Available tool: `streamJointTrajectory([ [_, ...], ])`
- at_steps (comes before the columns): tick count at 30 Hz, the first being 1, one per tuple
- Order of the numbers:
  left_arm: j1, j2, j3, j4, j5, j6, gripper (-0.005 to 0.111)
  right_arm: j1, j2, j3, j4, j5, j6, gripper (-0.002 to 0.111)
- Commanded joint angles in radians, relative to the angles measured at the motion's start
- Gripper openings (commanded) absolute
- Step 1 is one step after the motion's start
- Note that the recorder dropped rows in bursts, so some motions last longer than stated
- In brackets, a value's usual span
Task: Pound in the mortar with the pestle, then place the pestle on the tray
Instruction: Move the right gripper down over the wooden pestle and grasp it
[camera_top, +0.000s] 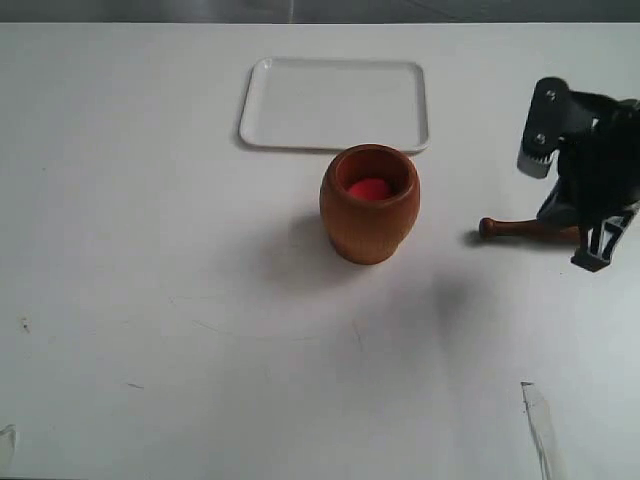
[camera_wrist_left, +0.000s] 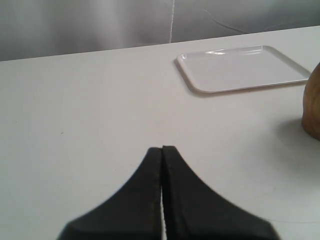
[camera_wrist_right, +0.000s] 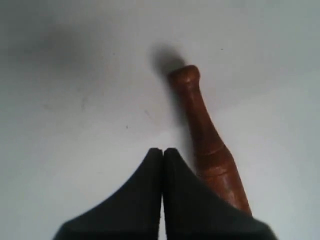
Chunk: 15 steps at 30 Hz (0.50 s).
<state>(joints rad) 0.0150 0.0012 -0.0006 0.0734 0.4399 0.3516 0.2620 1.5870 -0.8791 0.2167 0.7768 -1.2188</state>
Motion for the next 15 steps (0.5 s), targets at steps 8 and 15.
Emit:
streamJointTrajectory([
  [8, -0.008, -0.001, 0.001, -0.007, -0.003, -0.008, 0.0, 0.1, 0.084, -0.008, -0.083, -0.246, -0.003, 0.0],
  [15, -0.008, -0.001, 0.001, -0.007, -0.003, -0.008, 0.0, 0.098, 0.12, -0.008, -0.075, -0.205, -0.003, 0.027],
])
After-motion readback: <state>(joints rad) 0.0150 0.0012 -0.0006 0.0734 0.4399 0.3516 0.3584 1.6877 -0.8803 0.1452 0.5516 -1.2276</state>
